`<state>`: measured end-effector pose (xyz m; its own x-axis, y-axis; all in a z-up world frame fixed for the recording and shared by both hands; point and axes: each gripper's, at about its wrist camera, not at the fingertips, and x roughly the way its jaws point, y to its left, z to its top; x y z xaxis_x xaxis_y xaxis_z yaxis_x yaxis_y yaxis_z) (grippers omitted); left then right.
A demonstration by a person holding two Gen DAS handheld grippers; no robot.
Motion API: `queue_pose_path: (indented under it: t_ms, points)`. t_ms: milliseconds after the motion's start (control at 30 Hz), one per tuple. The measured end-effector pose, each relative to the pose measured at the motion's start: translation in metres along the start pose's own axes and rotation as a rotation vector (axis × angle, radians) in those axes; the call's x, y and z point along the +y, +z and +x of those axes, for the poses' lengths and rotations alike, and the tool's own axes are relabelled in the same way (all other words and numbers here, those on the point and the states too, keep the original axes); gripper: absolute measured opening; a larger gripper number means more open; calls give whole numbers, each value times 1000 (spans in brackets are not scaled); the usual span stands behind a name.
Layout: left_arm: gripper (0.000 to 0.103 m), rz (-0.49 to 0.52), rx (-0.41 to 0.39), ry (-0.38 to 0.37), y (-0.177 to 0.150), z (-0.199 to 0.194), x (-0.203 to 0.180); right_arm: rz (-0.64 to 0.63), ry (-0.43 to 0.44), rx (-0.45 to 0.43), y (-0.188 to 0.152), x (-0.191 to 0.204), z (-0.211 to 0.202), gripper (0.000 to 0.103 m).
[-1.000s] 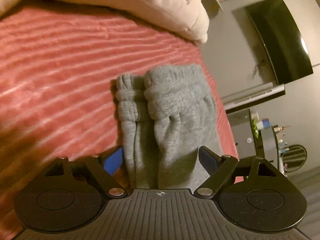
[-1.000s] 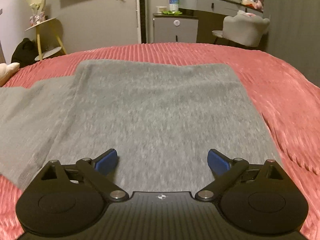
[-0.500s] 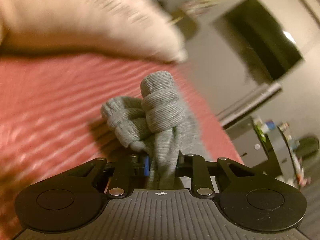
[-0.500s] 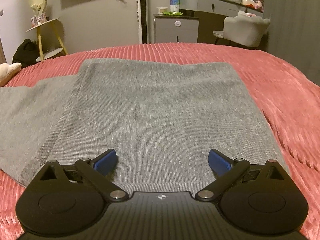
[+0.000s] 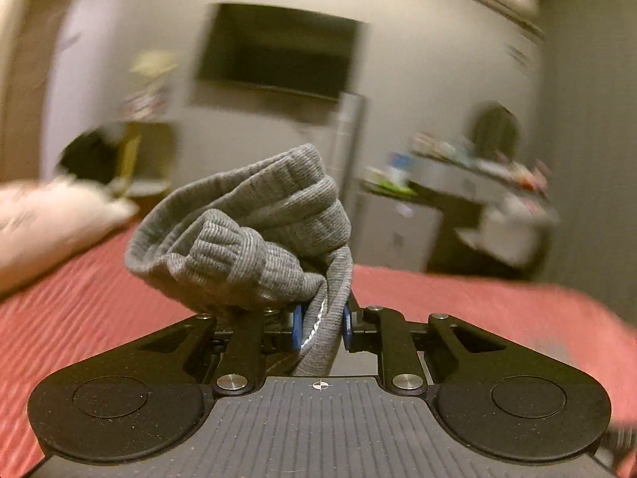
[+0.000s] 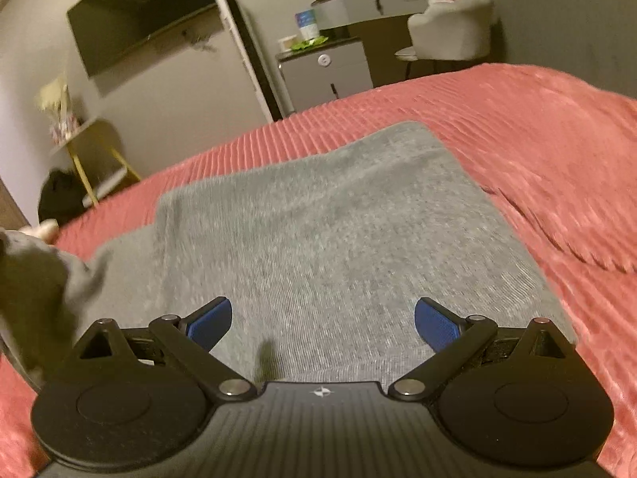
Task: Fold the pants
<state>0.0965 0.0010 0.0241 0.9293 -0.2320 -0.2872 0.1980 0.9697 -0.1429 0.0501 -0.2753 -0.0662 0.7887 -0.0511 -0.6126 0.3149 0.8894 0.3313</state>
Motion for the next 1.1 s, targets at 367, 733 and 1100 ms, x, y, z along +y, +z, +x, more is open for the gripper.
queue_pose_path:
  t_ms: [367, 733, 1100]
  points:
    - [36, 514, 229, -286, -70, 17, -91, 160, 142, 9, 7, -21, 0, 99]
    - [86, 334, 240, -51, -38, -14, -39, 347, 362, 145, 9, -9, 40, 99]
    - [86, 3, 399, -120, -43, 4, 23, 369, 373, 203, 3, 34, 81, 66]
